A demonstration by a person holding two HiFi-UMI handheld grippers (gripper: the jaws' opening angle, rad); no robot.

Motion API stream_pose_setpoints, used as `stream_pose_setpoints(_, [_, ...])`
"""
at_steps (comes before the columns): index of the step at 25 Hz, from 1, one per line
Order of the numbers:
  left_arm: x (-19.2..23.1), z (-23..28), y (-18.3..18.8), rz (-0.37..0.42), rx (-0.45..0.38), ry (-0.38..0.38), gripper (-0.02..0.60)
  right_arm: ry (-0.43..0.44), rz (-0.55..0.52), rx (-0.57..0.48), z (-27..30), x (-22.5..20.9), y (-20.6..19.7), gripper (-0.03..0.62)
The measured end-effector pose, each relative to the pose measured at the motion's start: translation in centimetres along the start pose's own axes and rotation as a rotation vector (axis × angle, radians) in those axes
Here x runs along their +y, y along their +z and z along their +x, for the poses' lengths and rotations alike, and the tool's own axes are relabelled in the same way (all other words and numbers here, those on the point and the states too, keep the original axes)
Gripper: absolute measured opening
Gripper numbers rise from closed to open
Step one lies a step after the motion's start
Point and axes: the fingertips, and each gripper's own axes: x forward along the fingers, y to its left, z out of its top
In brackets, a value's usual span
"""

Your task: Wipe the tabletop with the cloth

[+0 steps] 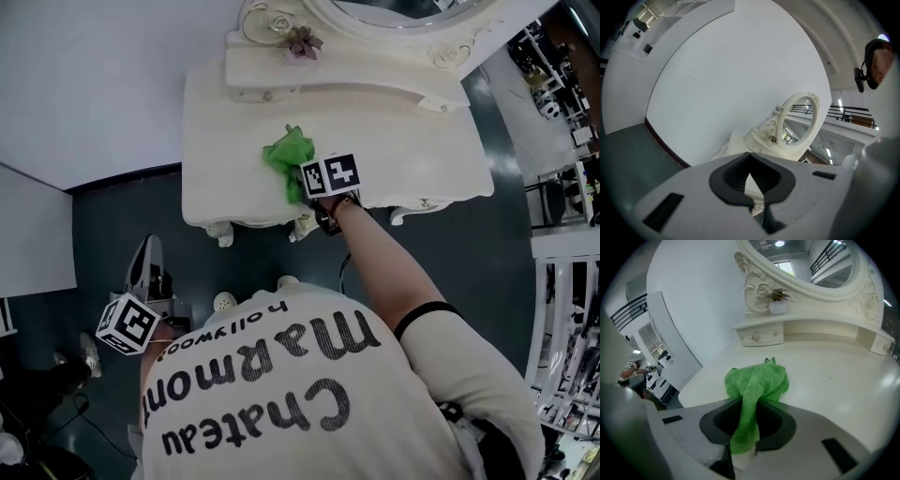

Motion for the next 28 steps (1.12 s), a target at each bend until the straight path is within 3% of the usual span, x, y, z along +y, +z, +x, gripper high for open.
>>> stream_pose_setpoints(12, [-5.2,2.2,-4.6,-0.023,-0.056,0.025,0.008,-0.007,0.003,-0.018,-3.4,-7.9,-0.6,0.094])
stream_pose_setpoints(21, [-4.4,0.4,-4.3,-0.029,-0.077,0.054,0.008,-0.064,0.059,-0.030,-3.8,-8.8,-0.6,0.094])
stream_pose_setpoints(25, [-2.7,-1.0,-3.2,-0.029,-0.073,0.057,0.008,-0.079,0.103,-0.052,-3.7,-6.7,0.1,0.096])
stream_pose_setpoints(28, [-1.0,-2.1,-2.1,-0.030,-0.067,0.065,0.008,0.055,0.104,-0.101,-2.4,-0.3,1.6,0.097])
